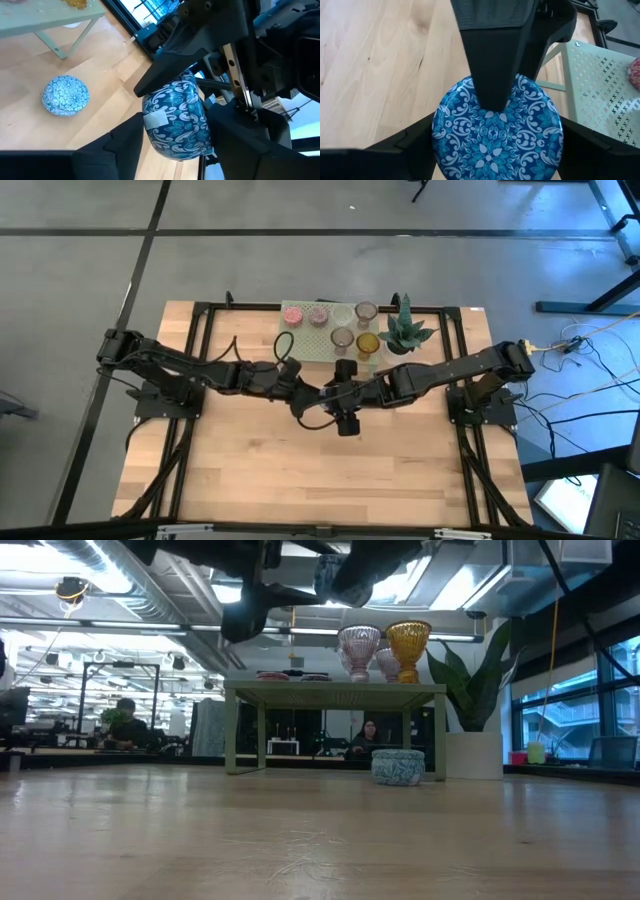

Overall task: Pick & Place candle stick holders
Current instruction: Align the blue scented candle with the purple scented candle on the shelf

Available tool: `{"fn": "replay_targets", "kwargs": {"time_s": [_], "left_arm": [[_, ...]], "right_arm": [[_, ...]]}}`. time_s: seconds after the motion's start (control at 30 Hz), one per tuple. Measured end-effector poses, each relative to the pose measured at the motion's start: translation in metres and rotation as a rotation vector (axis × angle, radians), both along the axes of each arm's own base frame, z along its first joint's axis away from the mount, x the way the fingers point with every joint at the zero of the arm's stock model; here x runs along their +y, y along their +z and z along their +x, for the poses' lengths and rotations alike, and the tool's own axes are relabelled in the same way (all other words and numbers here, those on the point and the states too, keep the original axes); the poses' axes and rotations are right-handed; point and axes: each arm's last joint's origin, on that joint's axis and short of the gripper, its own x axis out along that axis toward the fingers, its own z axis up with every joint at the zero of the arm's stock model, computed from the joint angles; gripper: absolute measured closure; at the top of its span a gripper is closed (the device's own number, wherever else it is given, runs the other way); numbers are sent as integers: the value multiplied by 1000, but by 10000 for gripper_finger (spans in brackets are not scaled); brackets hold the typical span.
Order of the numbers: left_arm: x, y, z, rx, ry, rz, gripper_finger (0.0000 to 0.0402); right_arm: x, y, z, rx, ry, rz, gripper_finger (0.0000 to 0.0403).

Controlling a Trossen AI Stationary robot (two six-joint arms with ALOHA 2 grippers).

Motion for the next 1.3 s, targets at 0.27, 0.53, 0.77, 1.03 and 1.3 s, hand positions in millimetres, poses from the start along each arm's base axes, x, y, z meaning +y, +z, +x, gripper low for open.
{"fn": "replay_targets", "kwargs": {"time_s": [0.27, 0.53, 0.77, 1.03, 1.3], "left_arm": [[2, -1, 0, 10, 3, 3, 220], [4, 0, 0, 3, 2, 15, 223], [4, 0, 0, 6, 1, 20, 223], [4, -1, 0, 12, -1, 21, 223], [4, -1, 0, 10, -2, 23, 223]], "right_arm": [[-3, 0, 1, 13, 46, -47, 88], [-2, 1, 2, -2, 47, -45, 63], [-3, 1, 2, 0, 46, -47, 60], [-3, -2, -2, 44, 22, -38, 60], [-4, -4, -4, 65, -2, -26, 60]]}}
